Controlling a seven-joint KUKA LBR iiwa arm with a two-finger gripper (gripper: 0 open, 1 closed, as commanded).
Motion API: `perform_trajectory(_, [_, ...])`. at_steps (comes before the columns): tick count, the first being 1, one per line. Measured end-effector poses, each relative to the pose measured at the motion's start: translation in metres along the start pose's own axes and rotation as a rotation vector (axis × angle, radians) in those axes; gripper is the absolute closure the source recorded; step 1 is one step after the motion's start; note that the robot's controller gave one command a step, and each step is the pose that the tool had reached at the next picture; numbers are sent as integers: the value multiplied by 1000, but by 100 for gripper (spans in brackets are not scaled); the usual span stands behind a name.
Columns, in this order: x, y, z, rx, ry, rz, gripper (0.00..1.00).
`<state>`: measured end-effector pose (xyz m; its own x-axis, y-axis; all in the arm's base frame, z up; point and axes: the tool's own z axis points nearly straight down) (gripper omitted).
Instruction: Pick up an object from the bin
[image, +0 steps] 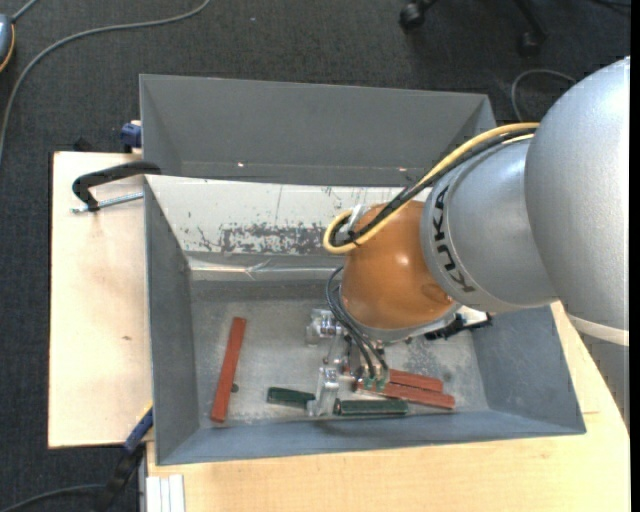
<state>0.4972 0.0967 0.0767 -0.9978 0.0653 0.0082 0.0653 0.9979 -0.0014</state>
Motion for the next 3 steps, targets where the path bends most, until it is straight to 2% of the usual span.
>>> perform_trajectory(1, [-5, -83, 6, 1, -8, -30, 0])
perform_trajectory(2, [-4, -78, 5, -2, -7, -37, 100])
perform_trajectory(3, [-19, -67, -221, -3, -23, -69, 100])
